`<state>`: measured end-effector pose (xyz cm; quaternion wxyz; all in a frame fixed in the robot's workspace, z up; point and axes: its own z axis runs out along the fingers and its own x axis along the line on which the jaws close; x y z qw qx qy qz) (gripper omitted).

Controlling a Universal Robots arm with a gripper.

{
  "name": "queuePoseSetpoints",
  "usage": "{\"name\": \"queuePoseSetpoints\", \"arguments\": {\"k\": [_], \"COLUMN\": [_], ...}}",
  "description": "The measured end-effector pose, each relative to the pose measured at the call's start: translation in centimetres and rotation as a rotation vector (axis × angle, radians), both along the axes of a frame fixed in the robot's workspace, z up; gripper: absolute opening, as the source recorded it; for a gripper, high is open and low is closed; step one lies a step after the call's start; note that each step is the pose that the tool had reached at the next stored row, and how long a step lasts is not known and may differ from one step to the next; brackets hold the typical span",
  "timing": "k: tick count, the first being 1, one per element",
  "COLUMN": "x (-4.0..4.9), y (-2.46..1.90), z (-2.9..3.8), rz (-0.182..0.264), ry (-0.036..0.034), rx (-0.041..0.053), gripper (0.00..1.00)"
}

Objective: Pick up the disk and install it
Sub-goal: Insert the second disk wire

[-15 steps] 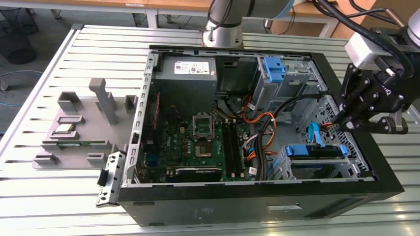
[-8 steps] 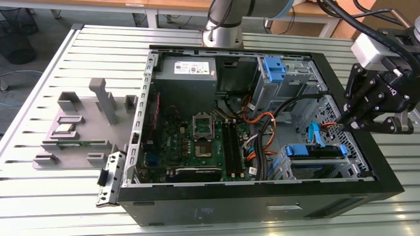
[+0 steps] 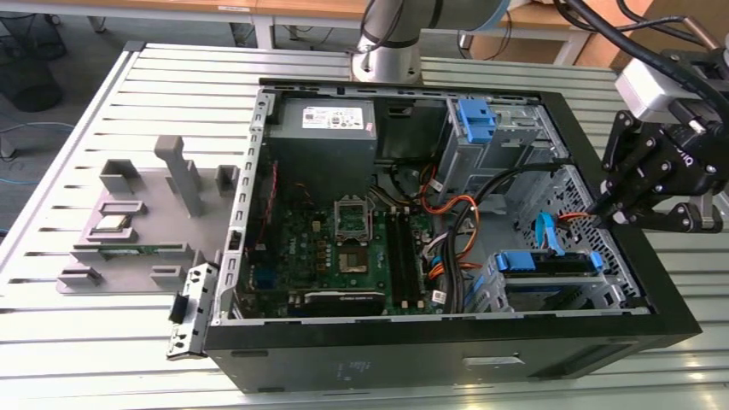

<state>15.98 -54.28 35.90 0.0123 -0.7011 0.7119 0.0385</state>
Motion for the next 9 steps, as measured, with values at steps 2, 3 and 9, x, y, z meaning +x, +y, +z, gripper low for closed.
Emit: {"name": "queuePoseSetpoints", "arguments": {"k": [2,3,9], "x": [0.04,0.10,0.79], "y": [0.02,0.03,0.07], "z": [-0.01,-0.02,-0.12], "rz": [0.000,0.000,0.000], "ry": [0.0000,0.0000,0.0000], "rx": [-0.0001,-0.0001,0.0000], "gripper": [0.24,0.24,0.24]}}
